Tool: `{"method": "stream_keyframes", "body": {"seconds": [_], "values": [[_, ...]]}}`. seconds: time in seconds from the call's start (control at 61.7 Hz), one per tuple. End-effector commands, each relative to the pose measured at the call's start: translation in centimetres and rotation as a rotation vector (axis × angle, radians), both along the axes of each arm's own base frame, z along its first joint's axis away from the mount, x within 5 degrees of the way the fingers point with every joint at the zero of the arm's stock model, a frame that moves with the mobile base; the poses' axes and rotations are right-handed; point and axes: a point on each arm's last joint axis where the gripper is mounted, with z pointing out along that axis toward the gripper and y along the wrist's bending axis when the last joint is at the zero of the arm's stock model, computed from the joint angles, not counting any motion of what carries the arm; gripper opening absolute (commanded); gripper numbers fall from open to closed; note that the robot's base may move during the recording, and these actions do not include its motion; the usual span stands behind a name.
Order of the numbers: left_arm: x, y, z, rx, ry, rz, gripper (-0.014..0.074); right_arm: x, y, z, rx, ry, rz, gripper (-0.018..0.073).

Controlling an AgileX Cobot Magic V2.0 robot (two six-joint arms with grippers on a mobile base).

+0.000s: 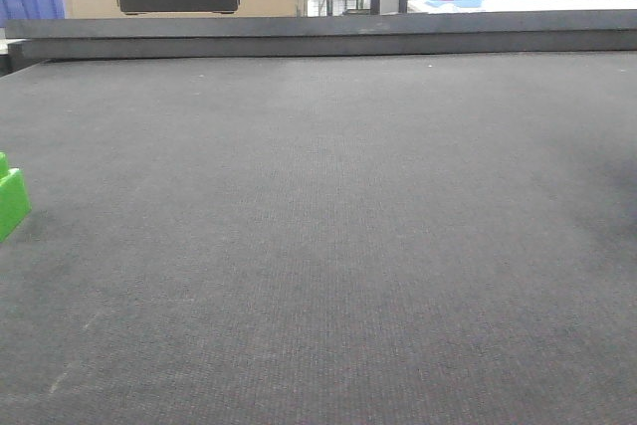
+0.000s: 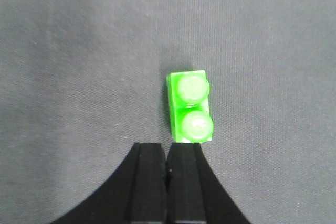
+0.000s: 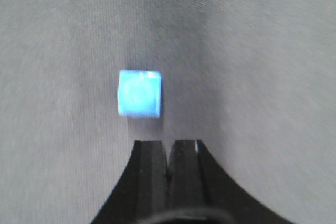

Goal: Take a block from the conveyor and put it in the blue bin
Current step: 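Close left gripper on green block and right gripper on blue block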

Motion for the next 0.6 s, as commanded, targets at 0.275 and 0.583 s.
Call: {"method": "stream_keyframes", "body": {"seconds": [0.275, 0.583], "values": [[0.5, -0.3, -0.1, -0.051, -0.006, 0.009, -0.0111, 3.5, 0.4, -4.2, 0.107, 0.060, -0.043, 0.0431], [0.6, -0.3, -0.1, -0.050, -0.010, 0.009, -0.0111, 5.3, 0.7, -8.3, 0.107, 0.157, -0.040, 0.0443]]}}
